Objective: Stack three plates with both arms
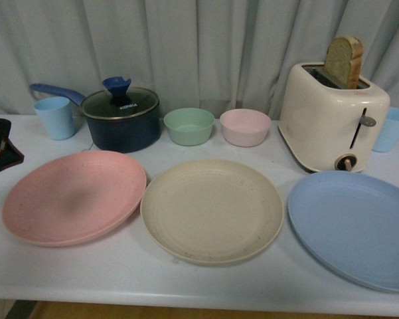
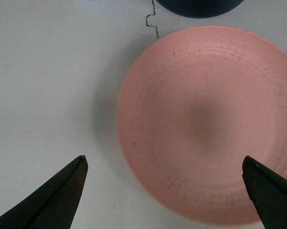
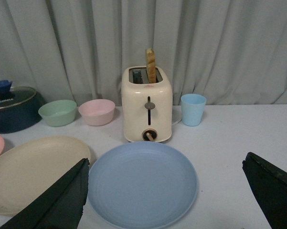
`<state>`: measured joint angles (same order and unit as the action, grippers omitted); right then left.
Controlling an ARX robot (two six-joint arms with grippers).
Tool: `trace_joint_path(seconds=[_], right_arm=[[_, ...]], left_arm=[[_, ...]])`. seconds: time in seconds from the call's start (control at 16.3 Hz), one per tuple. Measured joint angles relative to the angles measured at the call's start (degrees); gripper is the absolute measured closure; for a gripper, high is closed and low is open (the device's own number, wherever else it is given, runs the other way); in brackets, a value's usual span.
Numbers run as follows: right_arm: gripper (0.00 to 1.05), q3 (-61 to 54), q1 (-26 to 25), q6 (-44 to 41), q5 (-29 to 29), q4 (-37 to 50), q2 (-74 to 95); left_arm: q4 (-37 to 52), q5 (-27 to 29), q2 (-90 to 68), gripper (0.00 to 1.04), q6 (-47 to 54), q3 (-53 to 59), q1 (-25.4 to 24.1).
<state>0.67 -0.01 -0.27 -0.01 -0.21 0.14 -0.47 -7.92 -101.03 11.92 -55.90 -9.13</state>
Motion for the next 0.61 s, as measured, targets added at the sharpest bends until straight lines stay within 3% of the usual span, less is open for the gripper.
trace_joint_path(seconds=[0.06,0.18,0.61], right_arm=[[0.06,0.0,0.0,0.0,0.0,0.0,0.0],[0.06,0.0,0.0,0.0,0.0,0.0,0.0],[0.06,0.0,0.0,0.0,0.0,0.0,0.0]], left_arm=[[-3.3,-2.7,-4.5,0.07,-0.6,-5.3,-0.7],[-3.6,-2.1,-13.0,0.07,-0.6,-14.3,-2.3],[-8.5,-2.9,-26.2,0.07,2.2,-24.3,-4.8]])
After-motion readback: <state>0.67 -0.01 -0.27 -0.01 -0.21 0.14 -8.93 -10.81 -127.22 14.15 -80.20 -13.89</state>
